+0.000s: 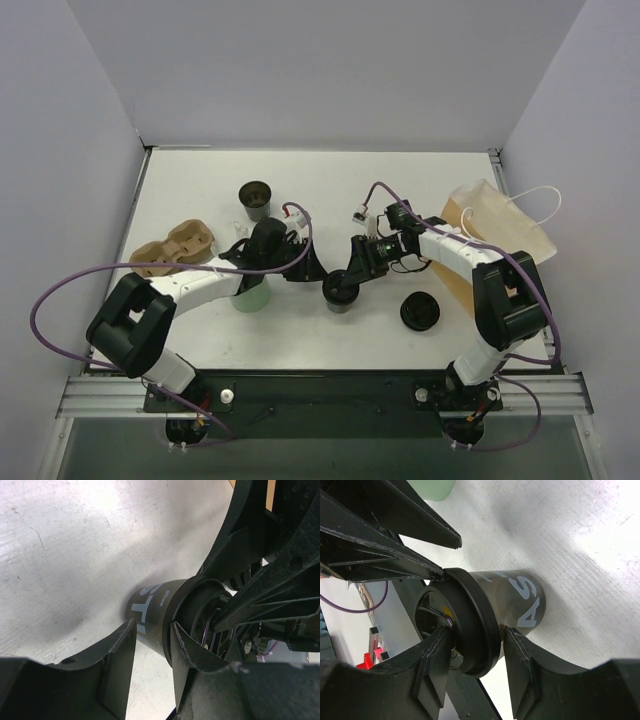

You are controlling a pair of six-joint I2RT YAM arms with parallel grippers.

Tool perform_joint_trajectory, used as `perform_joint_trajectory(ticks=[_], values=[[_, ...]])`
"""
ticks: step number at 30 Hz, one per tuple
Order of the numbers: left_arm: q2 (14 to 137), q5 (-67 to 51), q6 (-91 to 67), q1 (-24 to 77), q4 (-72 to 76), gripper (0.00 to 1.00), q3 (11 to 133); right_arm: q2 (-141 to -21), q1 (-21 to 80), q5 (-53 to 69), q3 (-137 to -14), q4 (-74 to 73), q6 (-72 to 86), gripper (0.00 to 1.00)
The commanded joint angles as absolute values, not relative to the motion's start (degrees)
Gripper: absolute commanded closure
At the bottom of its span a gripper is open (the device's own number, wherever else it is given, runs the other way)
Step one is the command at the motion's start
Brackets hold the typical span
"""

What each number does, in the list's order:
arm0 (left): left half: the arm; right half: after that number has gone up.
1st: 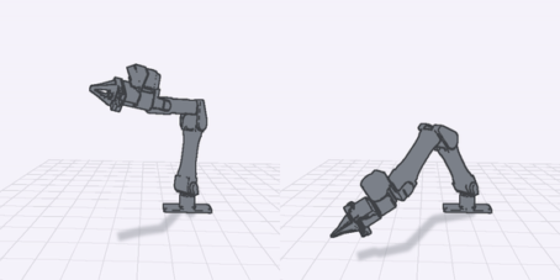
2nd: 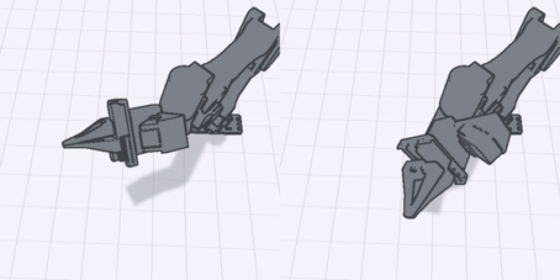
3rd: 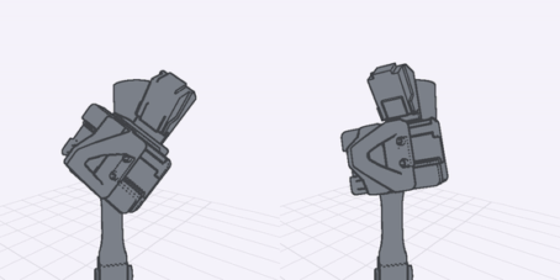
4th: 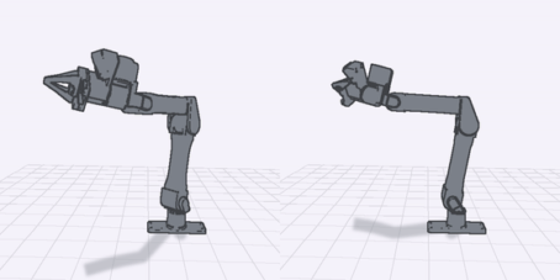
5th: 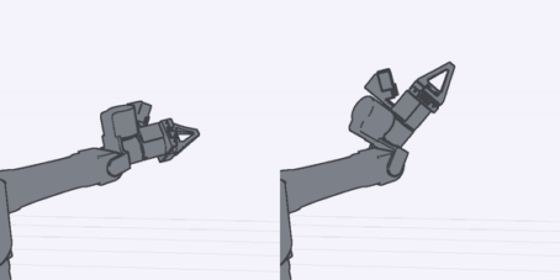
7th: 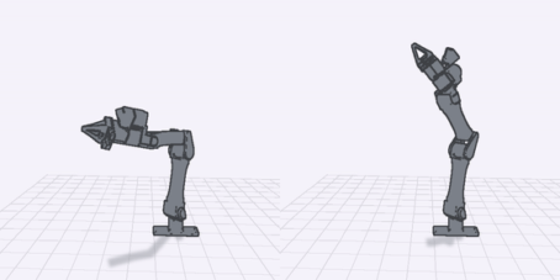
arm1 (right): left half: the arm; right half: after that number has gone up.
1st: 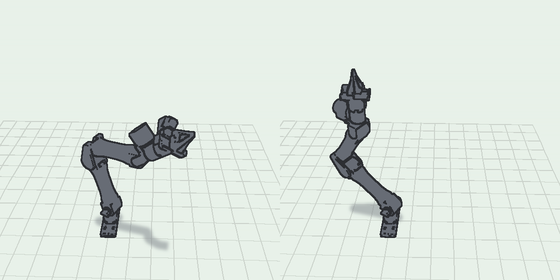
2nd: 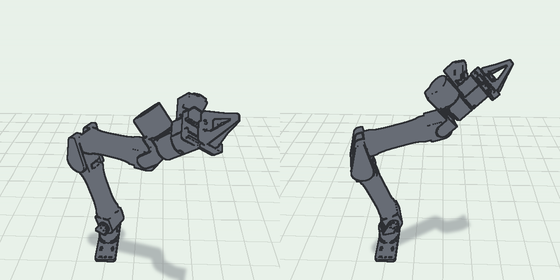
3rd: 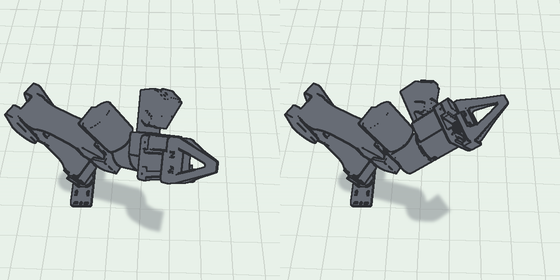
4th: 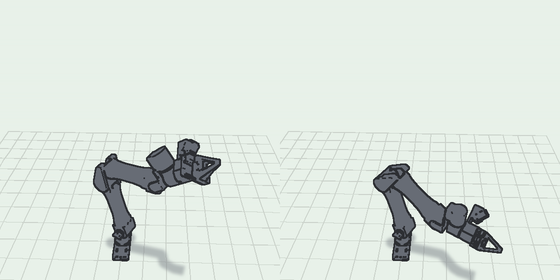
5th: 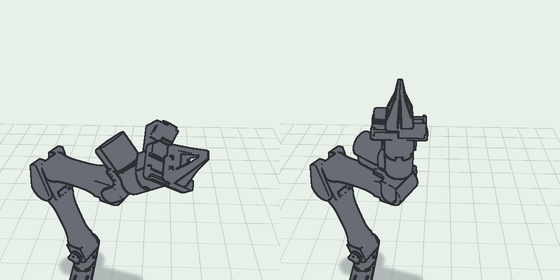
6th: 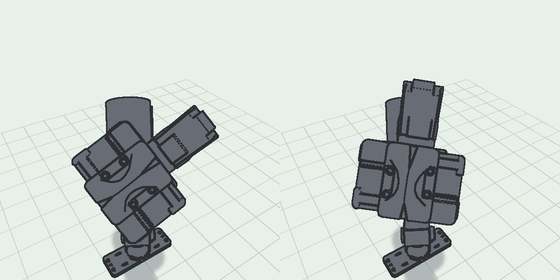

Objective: Pack the takeout coffee

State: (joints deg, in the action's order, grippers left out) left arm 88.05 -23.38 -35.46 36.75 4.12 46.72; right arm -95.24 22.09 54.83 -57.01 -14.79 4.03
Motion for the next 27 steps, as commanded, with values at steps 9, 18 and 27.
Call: perform_joint_trajectory(ticks=[9,18,27], values=[[91.41,-6.25,-37.70,43.77,-1.50,0.58,37.37,-96.94,23.73,41.66,-51.07,-9.51,7.98,0.78],[87.02,-4.04,-37.18,45.18,-7.02,0.57,42.79,-89.14,24.35,34.46,-39.03,4.21,18.10,0.80],[77.79,1.23,-33.66,43.77,-23.11,0.52,58.89,-84.11,24.35,28.74,-32.87,10.46,26.45,0.81]])
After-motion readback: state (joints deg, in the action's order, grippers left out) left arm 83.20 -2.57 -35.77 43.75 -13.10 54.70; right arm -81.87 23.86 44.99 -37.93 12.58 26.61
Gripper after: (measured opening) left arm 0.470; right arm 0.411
